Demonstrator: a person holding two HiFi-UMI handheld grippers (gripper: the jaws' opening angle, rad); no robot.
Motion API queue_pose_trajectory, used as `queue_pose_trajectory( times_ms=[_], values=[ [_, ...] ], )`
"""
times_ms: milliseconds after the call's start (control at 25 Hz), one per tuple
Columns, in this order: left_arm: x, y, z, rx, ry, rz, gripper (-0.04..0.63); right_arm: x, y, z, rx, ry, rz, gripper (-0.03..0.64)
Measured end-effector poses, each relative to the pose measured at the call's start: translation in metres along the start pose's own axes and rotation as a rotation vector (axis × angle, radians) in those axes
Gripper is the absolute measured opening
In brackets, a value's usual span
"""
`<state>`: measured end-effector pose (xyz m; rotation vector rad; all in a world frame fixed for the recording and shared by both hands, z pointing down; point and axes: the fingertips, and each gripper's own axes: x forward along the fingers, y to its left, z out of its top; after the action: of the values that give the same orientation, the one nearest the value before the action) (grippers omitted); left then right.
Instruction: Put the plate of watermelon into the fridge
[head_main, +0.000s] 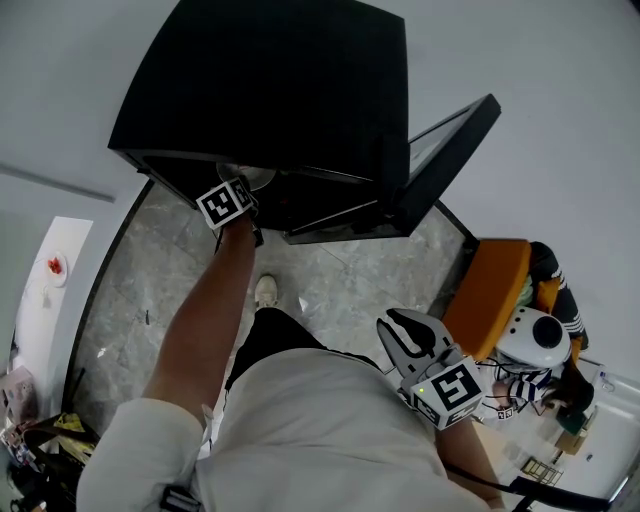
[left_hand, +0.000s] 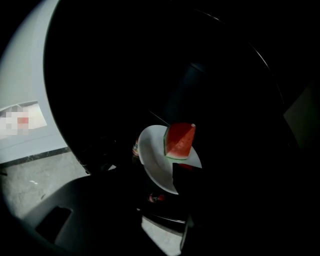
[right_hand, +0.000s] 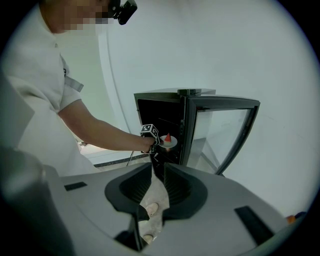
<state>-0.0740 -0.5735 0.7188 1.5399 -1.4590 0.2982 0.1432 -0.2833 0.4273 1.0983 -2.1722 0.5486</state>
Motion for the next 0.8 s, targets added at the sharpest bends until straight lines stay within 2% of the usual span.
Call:
queue_pose_trajectory(
  times_ms=[80,120,480,800],
  values=[
    [0.0,-0.002,0.0,0.027,-0.003,0.014,0.216,-0.001,0.001,-0.001,0.002,-0.002,-0.001,0.084],
    [-0.001,-0.004,-0.001,0.027,-0.002,0.012,0.221,-0.003,0.001,-0.002,0.004,-0.004,-0.002,0.084],
    [-0.023,-0.007,0.0,0.056,-0.034,0.013,0.224,-0.017,0.0,-0.015,0.01,-0.039,-0.001,0.084],
    [-0.083,-0.029,-0.011,0.085,-0.091,-0.057,0.223,-0.044,0.008,-0.037,-0.007,-0.111,0.042,0.084]
  ],
)
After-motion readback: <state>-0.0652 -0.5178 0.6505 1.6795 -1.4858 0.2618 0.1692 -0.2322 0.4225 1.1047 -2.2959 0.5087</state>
